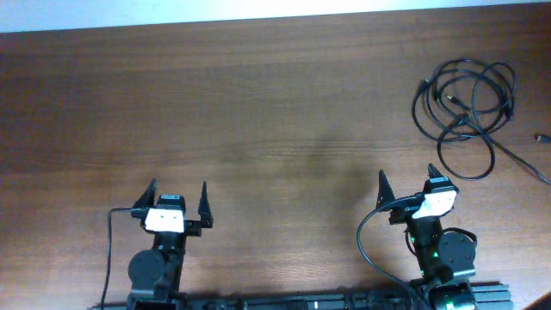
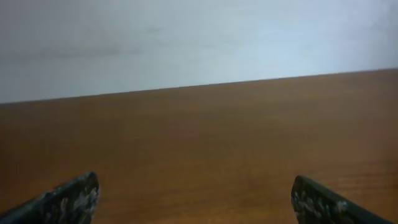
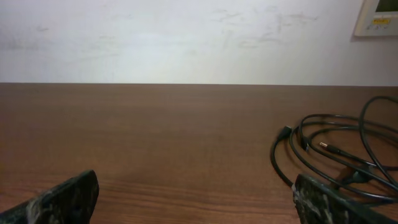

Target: Untangle cables

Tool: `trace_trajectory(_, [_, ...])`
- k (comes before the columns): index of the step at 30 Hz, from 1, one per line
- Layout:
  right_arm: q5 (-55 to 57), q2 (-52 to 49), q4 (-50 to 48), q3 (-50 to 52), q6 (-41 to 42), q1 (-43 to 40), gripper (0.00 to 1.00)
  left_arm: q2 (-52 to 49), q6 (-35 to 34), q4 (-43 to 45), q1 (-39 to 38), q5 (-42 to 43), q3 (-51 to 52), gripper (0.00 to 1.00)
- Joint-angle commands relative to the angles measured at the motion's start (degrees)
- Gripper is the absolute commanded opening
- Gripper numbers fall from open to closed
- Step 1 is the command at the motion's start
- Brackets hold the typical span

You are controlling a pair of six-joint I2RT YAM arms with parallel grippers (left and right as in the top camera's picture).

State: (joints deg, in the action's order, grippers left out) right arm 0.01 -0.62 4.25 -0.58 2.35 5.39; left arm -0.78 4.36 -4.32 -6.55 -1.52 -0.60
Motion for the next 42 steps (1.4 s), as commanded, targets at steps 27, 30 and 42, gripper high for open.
trace_trajectory(27, [0.3, 0.4, 0.3, 0.3, -0.4, -0.2, 0.99, 0.5, 3.0, 0.3, 0.3, 8.8, 0.1, 0.99])
trace_trajectory(30, [0.3, 0.4, 0.3, 0.3, -0.4, -0.2, 0.99, 0.5, 3.0, 0.3, 0.3, 8.8, 0.1, 0.99])
trace_trajectory(42, [0.3, 0.4, 0.3, 0.3, -0.4, -0.2, 0.99, 0.5, 3.0, 0.3, 0.3, 8.8, 0.1, 0.99])
